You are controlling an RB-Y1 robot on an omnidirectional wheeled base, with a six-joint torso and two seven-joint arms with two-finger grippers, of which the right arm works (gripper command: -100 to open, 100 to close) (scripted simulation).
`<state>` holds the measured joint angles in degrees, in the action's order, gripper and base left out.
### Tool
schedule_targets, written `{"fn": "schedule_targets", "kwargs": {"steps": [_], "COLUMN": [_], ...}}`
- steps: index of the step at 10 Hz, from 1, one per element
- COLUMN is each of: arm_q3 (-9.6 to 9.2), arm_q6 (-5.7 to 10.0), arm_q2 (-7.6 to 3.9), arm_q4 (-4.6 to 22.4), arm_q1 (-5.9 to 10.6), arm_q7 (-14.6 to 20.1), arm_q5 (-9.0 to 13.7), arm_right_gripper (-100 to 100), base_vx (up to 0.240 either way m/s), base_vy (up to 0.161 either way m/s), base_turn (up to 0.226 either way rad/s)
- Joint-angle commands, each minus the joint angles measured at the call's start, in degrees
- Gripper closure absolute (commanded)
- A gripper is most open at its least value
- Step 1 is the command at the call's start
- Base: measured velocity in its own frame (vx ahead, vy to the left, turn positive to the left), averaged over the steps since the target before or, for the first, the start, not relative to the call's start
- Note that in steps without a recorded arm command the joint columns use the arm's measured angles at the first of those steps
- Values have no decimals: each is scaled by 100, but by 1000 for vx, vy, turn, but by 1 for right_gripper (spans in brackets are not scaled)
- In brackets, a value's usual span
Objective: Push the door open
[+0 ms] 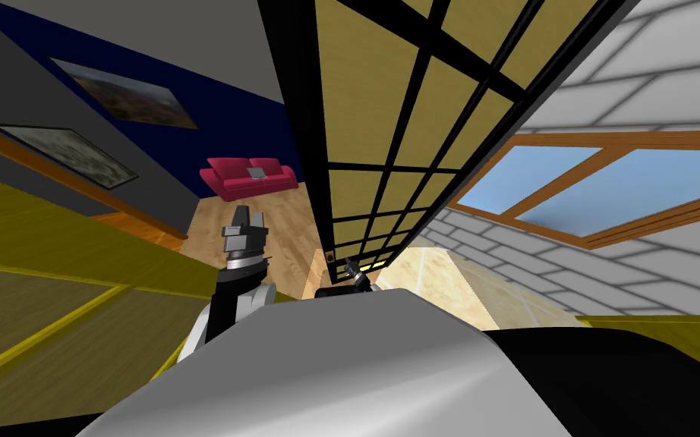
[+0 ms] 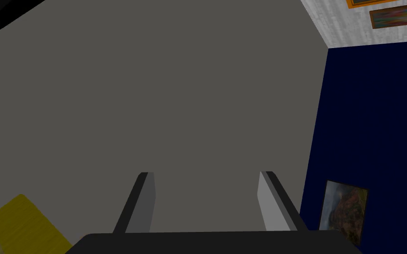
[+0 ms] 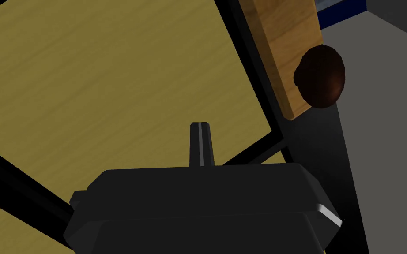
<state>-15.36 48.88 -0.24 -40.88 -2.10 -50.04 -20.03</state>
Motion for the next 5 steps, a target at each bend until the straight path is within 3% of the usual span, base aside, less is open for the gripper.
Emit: {"fn": "schedule_targets", "kwargs": {"steps": [1, 4, 5], "arm_q3": [26, 78, 115], "arm_q6": [31, 94, 137], "arm_q2": [-35, -95, -130], "arm_q4": [2, 5, 7], "arm_q1": [11, 33, 48], "arm_q7": [163, 491, 719], "arm_q5": [134, 404, 592], "arm_right_gripper": [-100, -100, -100], "base_vx": [28, -55, -60], "base_vy": [-56, -45, -44], "base_turn": [161, 186, 225]}}
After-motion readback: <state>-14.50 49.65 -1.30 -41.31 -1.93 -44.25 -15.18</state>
